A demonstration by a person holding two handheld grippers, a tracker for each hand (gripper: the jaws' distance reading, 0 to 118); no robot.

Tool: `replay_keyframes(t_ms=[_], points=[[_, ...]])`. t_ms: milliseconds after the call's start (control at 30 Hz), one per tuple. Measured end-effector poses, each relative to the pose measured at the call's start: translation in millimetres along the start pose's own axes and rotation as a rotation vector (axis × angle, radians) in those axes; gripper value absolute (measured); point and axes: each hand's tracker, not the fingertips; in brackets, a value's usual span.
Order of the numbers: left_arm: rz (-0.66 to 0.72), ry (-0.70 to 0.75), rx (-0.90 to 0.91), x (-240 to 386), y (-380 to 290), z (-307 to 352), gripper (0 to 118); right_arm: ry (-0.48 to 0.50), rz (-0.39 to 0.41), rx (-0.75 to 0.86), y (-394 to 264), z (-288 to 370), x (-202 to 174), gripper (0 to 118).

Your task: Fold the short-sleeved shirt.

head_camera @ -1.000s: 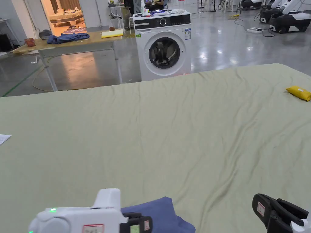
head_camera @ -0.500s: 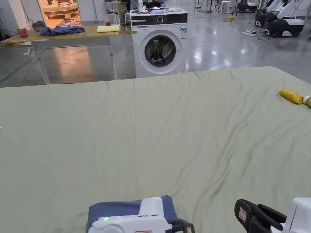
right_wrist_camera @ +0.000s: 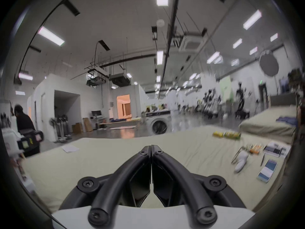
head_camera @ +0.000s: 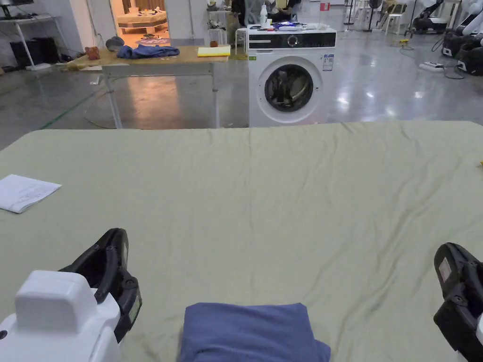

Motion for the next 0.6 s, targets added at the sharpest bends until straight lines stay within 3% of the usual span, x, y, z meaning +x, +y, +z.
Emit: replay_keyframes(t_ms=[33, 67, 167, 300, 367, 500, 600], points=[[0.014, 0.011, -0.046, -2.2, -7.1, 1.1, 1, -0.024, 0.036, -0.037, -8.1, -2.3, -1.7, 0], [0.036, 0.016, -0.086, -3.4, -12.8, 2.6, 1, -0.02, 0.018, -0.101, -11.1, -4.6, -1.9, 0], [0.077, 0.002, -0.114, -7.4, -21.9, 2.9, 1, 0.011, -0.115, -0.164, -11.3, -5.7, 2.6, 0], [0.027, -0.005, -0.108, -6.4, -19.7, -0.5, 1, 0.004, -0.066, -0.149, -8.5, -7.7, 2.3, 0], [0.048, -0.031, -0.116, -8.7, -16.2, -2.1, 1, 0.088, -0.099, -0.238, -15.8, -16.5, -0.1, 0], [0.068, -0.049, -0.139, -14.2, -18.8, -3.0, 1, 0.342, -0.174, -0.721, -60.8, -58.1, -23.2, 0], [0.057, -0.051, -0.18, -19.8, -28.9, -6.4, 1, 0.488, -0.256, -0.873, -98.2, -79.8, -41.5, 0]])
